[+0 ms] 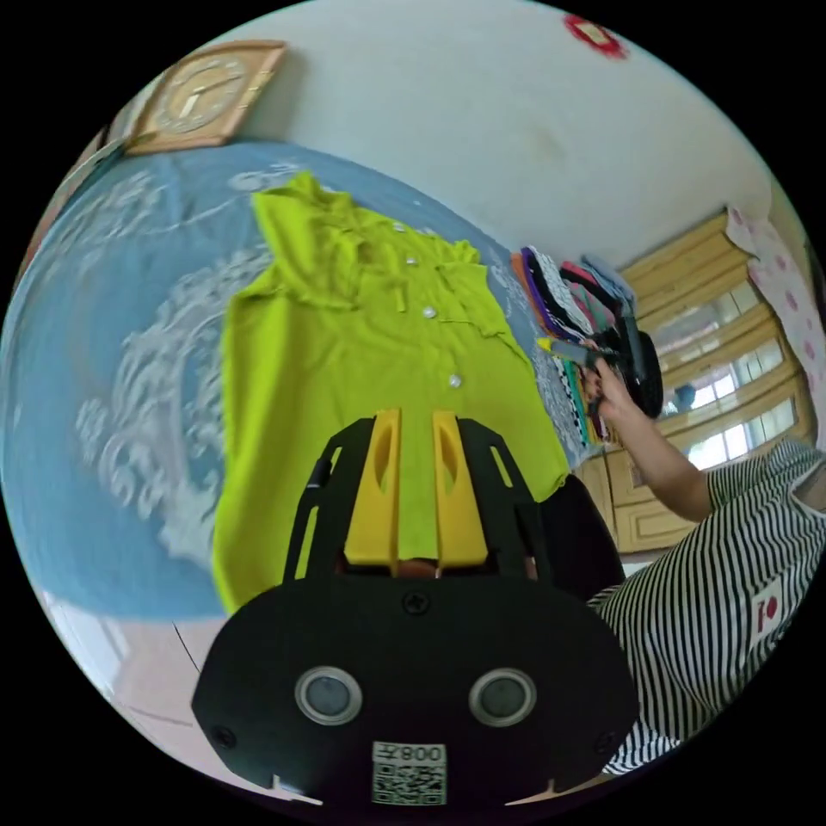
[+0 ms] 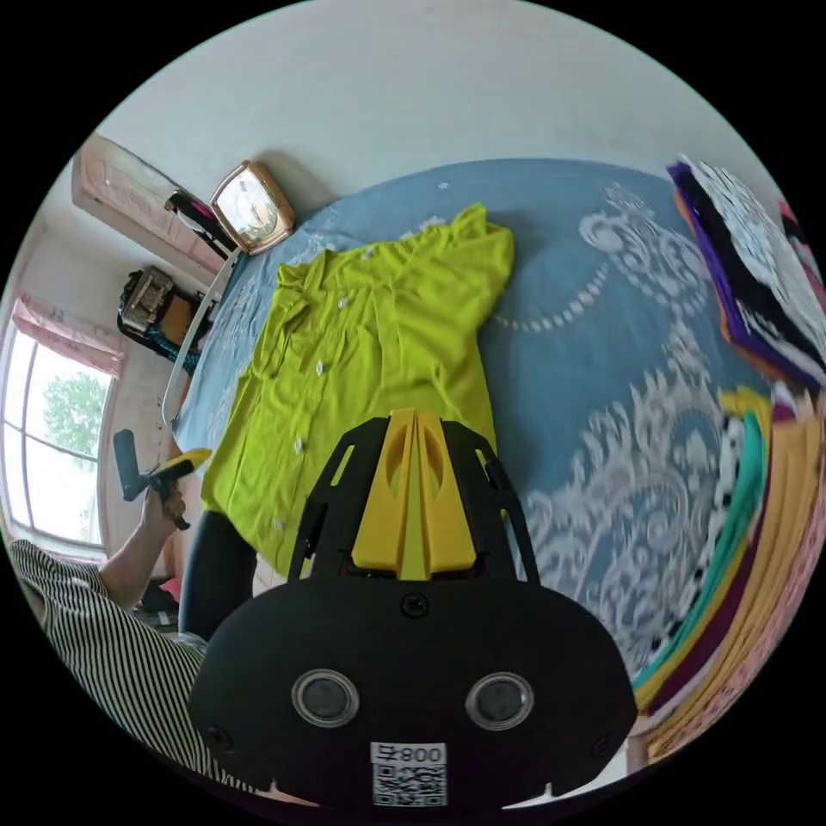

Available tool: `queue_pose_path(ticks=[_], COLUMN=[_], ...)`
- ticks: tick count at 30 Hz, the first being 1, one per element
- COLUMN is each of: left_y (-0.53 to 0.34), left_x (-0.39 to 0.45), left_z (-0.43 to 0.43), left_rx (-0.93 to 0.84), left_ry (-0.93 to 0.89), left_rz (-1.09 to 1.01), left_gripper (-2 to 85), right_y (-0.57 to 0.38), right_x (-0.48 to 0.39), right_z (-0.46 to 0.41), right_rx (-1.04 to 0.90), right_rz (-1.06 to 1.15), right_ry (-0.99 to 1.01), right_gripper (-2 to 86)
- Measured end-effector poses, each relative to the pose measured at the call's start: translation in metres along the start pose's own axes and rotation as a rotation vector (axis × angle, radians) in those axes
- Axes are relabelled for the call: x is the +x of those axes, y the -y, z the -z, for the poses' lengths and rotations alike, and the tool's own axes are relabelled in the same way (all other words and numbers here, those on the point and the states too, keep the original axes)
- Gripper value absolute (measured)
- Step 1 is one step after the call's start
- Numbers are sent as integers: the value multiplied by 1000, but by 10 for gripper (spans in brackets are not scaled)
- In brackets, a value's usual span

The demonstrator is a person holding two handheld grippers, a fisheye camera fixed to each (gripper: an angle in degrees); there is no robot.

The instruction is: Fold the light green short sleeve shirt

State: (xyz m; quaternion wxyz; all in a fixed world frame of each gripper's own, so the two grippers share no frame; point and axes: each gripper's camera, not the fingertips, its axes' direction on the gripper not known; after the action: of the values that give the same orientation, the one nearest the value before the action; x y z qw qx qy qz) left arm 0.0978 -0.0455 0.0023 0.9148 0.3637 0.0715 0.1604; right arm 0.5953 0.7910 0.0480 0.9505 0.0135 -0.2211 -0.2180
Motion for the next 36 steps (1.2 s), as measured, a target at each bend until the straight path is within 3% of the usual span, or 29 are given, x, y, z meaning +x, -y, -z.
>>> queue_pose_path(ticks=[6,12,36], left_y=[-79,-110,-153], left_x=[-67,-98,-113], left_z=[80,101,229], left_rx=[56,19,-67], left_ry=[-10,-85,-104], left_rz=[289,409,482], left_gripper=[95,112,114], right_y=[-153,-232,-292], right_x=[46,76,146], right_z=[31,31,-31], right_rx=[-53,-113,-217], right_rz=[-194,-272,-341], right_ry=[8,19,174], right_gripper=[2,22,53])
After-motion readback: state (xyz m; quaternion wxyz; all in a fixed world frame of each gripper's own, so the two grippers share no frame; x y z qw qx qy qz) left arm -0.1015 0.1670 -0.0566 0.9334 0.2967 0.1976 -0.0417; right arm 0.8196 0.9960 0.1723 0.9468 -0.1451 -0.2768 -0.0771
